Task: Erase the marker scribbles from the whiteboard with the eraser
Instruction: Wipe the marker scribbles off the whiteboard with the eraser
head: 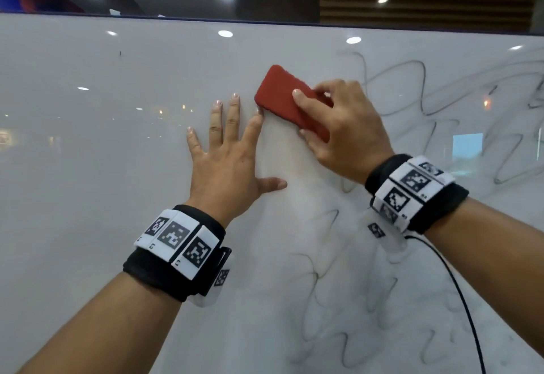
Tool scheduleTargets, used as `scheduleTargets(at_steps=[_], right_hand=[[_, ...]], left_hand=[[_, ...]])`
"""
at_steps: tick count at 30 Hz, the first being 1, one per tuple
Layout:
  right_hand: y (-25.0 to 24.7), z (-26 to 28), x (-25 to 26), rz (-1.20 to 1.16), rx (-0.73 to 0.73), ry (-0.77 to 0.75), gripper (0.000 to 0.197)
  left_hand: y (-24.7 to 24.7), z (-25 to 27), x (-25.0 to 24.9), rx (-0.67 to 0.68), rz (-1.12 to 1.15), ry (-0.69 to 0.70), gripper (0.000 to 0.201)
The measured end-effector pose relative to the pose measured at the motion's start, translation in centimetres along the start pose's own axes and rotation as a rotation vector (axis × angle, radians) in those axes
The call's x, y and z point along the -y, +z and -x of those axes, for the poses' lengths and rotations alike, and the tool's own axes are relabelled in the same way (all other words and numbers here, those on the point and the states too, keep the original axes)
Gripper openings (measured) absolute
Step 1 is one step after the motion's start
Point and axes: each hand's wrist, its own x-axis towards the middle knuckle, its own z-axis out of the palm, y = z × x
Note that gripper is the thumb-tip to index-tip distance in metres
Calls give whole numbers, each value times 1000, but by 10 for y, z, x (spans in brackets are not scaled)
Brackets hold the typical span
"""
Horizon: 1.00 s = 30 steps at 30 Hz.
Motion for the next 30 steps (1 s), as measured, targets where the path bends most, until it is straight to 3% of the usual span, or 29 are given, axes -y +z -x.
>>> scheduleTargets(at_steps=[6,10,12,15,17,24,28,30], right_hand=[[-15,-34,-29,-45,-74,231,57],[-11,-10,-23,9,63,-27,56],[-18,-20,-40,35,60,-62,55],[-28,-42,-66,-23,-80,171,55],[-26,-40,-62,-36,-94,232,56],[-15,8,-38,39,67,-118,53],[-24,-9,-57,-14,-100,216,54],[-16,9,-41,-17,-114,249,54]], left_hand=[[6,2,-19,-20,32,-37,122],[10,3,-20,-29,19,-51,122],[11,4,-19,-37,22,-53,122],[11,6,-20,-28,32,-63,120],[10,7,-20,-21,28,-66,119],[17,11,-14,-58,-36,-9,115],[21,15,-10,-56,-48,38,109],[25,18,-7,-62,-43,52,108]])
